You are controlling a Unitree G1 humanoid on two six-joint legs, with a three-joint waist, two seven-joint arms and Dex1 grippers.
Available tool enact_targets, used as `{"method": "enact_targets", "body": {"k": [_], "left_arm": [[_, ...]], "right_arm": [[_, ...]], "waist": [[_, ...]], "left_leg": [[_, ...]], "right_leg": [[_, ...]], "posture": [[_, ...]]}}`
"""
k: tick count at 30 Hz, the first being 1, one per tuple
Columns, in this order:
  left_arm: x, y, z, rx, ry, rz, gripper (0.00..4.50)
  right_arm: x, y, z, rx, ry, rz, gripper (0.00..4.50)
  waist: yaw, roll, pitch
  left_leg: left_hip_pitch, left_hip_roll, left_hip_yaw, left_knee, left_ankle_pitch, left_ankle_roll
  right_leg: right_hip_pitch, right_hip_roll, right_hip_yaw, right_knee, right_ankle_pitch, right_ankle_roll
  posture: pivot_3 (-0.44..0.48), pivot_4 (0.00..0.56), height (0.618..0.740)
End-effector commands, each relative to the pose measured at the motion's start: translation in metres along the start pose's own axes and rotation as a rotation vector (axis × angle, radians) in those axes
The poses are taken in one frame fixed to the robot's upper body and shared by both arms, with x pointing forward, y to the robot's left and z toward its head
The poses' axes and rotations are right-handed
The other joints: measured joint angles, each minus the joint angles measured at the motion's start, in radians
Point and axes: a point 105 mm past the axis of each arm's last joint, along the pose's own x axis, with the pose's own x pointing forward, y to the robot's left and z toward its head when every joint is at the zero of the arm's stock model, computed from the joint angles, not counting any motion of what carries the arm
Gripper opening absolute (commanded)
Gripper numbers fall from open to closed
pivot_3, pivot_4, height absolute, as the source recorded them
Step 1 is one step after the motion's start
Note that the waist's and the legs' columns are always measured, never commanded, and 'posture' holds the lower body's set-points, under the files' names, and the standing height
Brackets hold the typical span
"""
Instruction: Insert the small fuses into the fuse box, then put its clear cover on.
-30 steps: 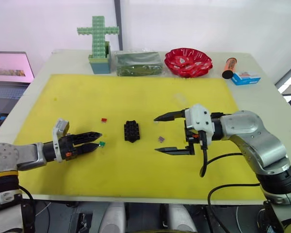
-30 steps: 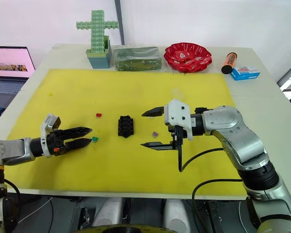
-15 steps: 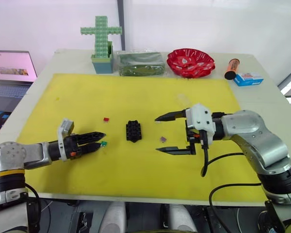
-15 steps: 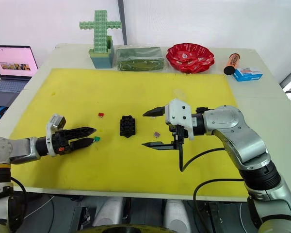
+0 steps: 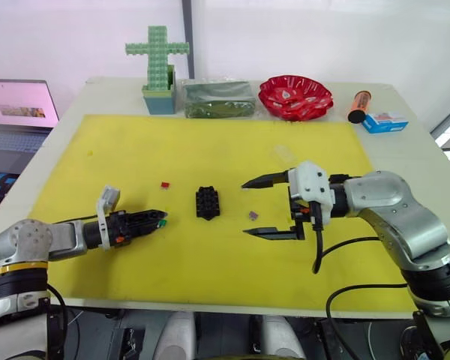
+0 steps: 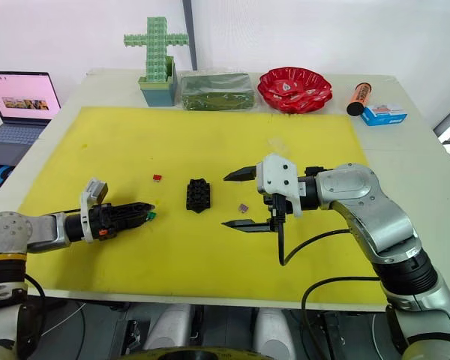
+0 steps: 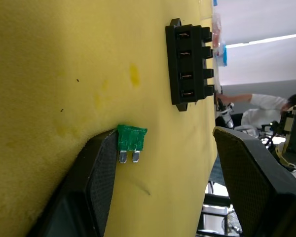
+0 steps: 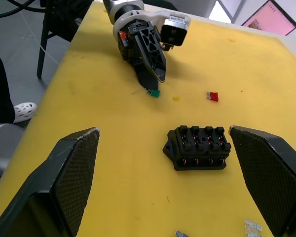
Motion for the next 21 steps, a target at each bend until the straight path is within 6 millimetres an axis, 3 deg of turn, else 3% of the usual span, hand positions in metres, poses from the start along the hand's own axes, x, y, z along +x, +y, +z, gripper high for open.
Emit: {"method": "enact_targets", "body": {"k": [1,9,17,21], "left_arm": [[-0.001,0.020,-0.009,-0.020,0.032,0.109,2.78],[-0.005,0.023,-0.015,-0.016,0.049,0.127,0.02],[-0.012,0.011,-0.019,0.012,0.048,0.087,0.02],[-0.014,-0.029,-0.020,0.181,0.054,-0.041,0.02]], "right_arm": [[-0.001,0.001,0.013,-0.052,-0.028,-0.001,4.50],[-0.001,-0.001,0.012,-0.046,-0.033,-0.002,4.50],[0.001,-0.003,0.010,-0.024,-0.049,-0.002,4.50],[-0.001,-0.007,0.010,0.015,-0.047,-0.016,4.50]], "waist": [[0.000,0.000,0.000],[-0.004,0.001,0.000],[-0.009,0.001,0.000],[-0.016,0.000,0.000]], "left_leg": [[0.000,0.000,0.000,0.000,0.000,0.000],[0.000,0.001,0.000,-0.002,0.000,0.000],[0.000,0.002,0.001,-0.004,0.000,0.000],[-0.001,0.002,0.002,-0.007,0.000,0.000]], "right_leg": [[0.000,0.000,0.000,0.000,0.000,0.000],[0.000,0.000,0.000,-0.001,0.000,-0.001],[-0.002,0.000,0.001,-0.002,0.000,-0.001],[-0.004,0.000,0.002,-0.003,0.000,-0.001]], "posture": [[0.000,0.150,0.740],[0.000,0.150,0.740],[0.000,0.150,0.740],[0.000,0.150,0.740]]}}
